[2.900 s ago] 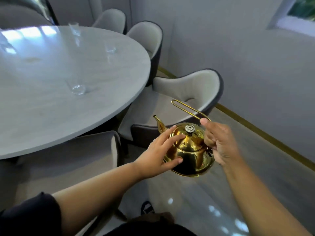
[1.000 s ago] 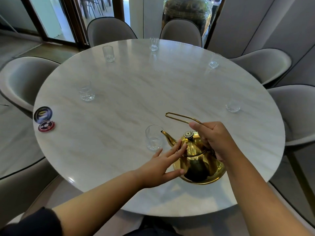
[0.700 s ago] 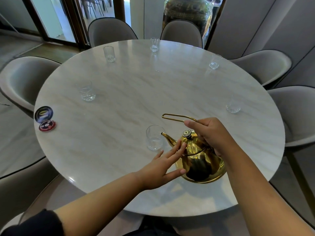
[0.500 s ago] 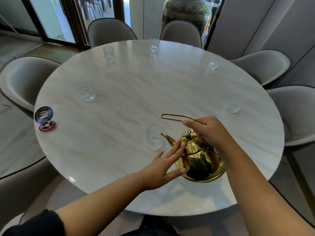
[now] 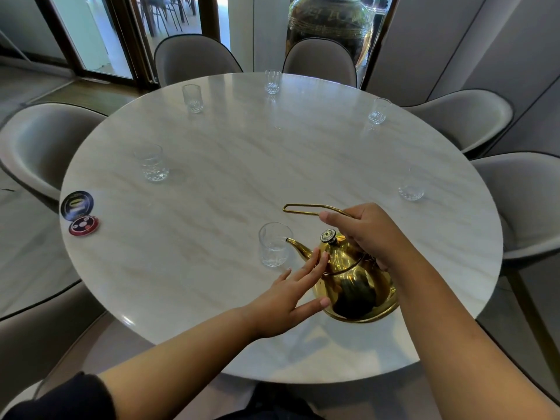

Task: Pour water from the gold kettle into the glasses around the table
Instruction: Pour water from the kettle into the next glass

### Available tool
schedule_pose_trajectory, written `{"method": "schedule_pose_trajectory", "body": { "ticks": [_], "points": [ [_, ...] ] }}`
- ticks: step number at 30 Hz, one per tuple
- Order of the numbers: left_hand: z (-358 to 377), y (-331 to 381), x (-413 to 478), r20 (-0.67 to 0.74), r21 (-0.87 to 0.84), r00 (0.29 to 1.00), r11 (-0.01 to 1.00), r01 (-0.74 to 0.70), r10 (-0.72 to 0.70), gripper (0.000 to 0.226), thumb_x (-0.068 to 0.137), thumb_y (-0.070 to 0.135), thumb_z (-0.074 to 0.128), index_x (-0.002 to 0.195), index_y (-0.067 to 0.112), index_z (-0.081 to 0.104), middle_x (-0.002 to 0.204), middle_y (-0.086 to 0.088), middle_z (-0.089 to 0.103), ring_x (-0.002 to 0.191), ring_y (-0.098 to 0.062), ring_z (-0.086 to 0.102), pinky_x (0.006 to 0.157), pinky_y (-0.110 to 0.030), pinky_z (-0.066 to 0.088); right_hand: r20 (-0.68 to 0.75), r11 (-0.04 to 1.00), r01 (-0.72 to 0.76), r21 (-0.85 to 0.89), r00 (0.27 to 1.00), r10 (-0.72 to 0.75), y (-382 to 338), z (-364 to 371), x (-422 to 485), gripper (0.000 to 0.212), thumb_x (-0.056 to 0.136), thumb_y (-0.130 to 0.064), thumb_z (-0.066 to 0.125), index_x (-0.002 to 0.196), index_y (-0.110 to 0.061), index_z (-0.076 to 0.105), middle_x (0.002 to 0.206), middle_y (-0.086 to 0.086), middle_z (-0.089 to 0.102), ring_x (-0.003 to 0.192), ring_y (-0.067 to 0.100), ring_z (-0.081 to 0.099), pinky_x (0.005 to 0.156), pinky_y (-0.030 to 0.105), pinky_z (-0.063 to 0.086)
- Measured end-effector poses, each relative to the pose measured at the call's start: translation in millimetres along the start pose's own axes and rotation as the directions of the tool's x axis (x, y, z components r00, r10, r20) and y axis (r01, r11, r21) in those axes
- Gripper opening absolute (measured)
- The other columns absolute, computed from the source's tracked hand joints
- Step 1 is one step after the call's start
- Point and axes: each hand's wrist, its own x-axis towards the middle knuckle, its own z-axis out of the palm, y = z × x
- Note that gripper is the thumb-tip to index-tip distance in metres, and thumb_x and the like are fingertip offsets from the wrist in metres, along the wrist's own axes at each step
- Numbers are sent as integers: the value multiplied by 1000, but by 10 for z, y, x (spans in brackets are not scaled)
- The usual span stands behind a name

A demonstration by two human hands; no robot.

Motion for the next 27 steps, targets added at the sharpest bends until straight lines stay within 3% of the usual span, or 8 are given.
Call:
{"method": "schedule_pose_trajectory", "body": {
  "ticks": [27],
  "points": [
    [-26,-2,13,-11,-28,1000,1000,2,-2,68,95,51,31,145,39,-13,154,15,-19,139,4,-6,119,-37,0,32,999,5,-52,999,-4,-80,2,32,46,83,-40,65,54,-12,43,45,-2,32,41,10,28,50,26,28]
  ]
}}
